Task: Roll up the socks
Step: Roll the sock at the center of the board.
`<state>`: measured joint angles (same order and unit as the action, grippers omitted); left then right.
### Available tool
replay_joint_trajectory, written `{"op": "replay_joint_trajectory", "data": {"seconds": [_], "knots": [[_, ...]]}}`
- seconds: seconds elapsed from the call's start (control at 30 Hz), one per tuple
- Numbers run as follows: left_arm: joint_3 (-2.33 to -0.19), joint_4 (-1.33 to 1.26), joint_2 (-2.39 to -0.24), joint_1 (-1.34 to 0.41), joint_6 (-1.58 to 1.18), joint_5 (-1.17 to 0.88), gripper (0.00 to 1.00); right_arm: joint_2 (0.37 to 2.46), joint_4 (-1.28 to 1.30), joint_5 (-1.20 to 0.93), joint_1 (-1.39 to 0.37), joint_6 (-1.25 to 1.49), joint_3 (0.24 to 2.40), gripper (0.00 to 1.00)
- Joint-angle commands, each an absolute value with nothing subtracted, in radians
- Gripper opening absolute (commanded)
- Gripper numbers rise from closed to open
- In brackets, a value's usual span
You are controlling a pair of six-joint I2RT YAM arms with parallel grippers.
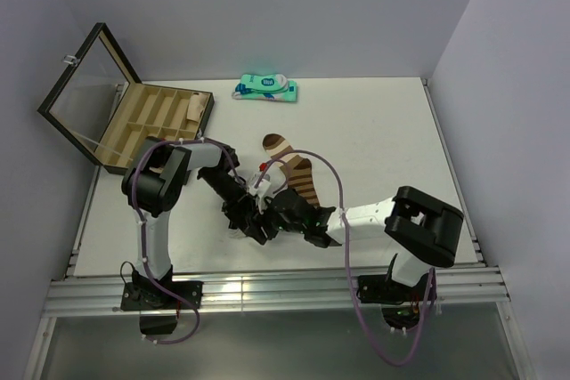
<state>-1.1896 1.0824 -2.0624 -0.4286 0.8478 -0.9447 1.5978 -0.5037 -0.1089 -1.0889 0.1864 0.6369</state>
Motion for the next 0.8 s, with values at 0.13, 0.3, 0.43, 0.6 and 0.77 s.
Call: {"op": "replay_joint_trajectory", "data": {"seconds": [0.13,0.3,0.43,0.6,0.77], "knots": [[-1.212,1.094,-2.065,-0.439,0.857,-0.945,0.02,1.658,-0.529,-0.063,-1.100,0.160,0.677,0.55],[-1.216,1.098,-2.065,-0.439,0.861,-0.945,0.02,1.681,-0.529,-0.061,-1.101,0.156,0.676,0.49],[-1.218,1.098,-2.066,-0.439,0.857,-0.943,0.02,1.690,-0.525,-0.057,-1.108,0.158,0.673,0.45],[-1.216,1.094,-2.063,-0.437,0.850,-0.942,0.02,1.706,-0.512,-0.035,-1.114,0.158,0.678,0.45],[-1.218,1.095,-2.060,-0.437,0.847,-0.948,0.04,1.727,-0.491,-0.003,-1.123,0.161,0.687,0.42]]}}
